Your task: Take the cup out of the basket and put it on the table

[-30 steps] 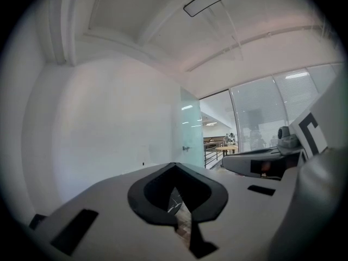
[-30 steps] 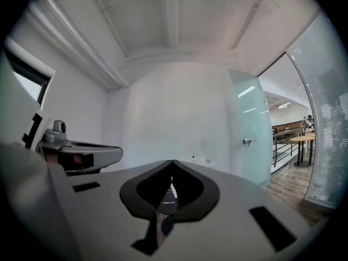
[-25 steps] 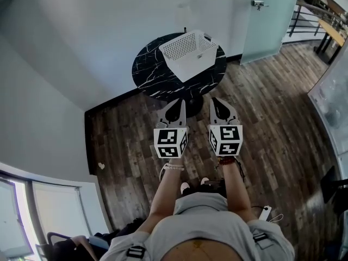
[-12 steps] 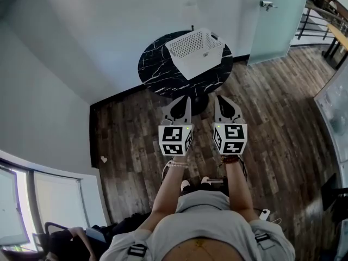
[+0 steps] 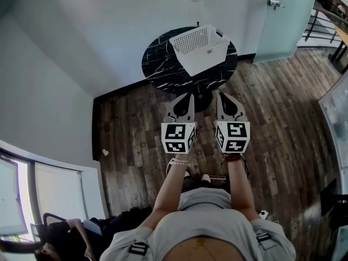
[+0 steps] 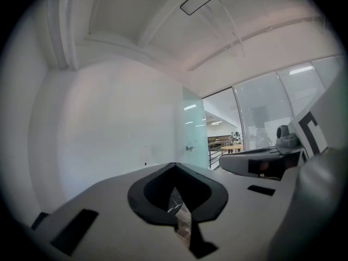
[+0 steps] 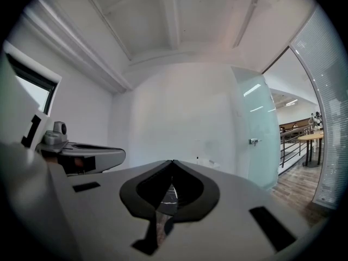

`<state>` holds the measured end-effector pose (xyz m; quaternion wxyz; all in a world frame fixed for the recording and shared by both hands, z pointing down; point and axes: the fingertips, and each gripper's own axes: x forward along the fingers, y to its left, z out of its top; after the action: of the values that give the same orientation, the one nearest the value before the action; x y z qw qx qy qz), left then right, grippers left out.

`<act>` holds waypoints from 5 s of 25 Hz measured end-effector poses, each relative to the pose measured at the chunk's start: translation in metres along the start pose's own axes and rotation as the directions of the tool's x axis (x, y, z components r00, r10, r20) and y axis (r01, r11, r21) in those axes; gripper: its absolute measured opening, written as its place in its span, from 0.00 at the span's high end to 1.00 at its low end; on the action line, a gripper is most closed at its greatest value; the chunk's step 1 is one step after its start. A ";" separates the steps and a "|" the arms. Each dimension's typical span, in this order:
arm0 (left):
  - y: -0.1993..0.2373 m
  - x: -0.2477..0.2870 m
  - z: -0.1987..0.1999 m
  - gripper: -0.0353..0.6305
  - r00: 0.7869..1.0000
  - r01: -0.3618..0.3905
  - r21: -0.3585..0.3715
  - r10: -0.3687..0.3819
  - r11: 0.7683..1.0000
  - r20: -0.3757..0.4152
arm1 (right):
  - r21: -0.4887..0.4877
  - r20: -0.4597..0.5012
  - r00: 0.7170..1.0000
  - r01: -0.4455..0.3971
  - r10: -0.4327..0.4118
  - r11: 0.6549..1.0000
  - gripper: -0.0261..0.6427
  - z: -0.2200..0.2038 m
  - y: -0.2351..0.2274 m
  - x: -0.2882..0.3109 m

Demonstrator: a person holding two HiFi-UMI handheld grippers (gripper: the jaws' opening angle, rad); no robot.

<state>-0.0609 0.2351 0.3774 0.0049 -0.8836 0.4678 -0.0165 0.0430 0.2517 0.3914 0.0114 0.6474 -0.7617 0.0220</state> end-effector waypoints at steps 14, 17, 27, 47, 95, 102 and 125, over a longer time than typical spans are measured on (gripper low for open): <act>0.001 0.027 -0.004 0.94 1.000 0.006 0.000 -0.006 1.000 -0.014 | 0.010 -0.013 1.000 -0.005 0.005 1.000 0.95 -0.005 -0.014 0.023; 0.004 0.035 -0.004 0.94 1.000 0.011 0.001 -0.011 1.000 -0.014 | 0.010 -0.015 1.000 -0.006 0.006 1.000 0.95 -0.005 -0.017 0.031; 0.025 0.063 -0.005 0.94 0.999 0.032 -0.008 -0.032 0.999 -0.021 | -0.005 -0.028 1.000 0.006 -0.006 1.000 0.95 -0.004 -0.016 0.065; 0.107 0.126 -0.013 0.94 0.990 0.140 -0.011 -0.140 0.990 -0.023 | -0.001 -0.033 0.994 0.101 -0.101 0.995 0.95 -0.005 0.008 0.160; 0.166 0.212 -0.005 0.94 0.993 0.112 -0.002 -0.112 0.994 -0.029 | -0.020 -0.048 0.998 0.051 -0.052 0.999 0.95 0.007 -0.002 0.270; 0.157 0.240 0.007 0.94 0.996 0.084 0.005 -0.084 0.996 -0.017 | -0.014 -0.042 0.999 0.015 -0.016 1.000 0.95 0.016 -0.026 0.288; 0.102 0.287 0.001 0.94 0.999 0.041 0.007 -0.041 0.999 -0.036 | -0.005 -0.037 0.999 -0.023 0.022 1.000 0.95 0.010 -0.095 0.287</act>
<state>0.0161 -0.0601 0.3808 -0.0007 -0.8927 0.4494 -0.0342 0.0904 -0.0467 0.3964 0.0273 0.6383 -0.7686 0.0320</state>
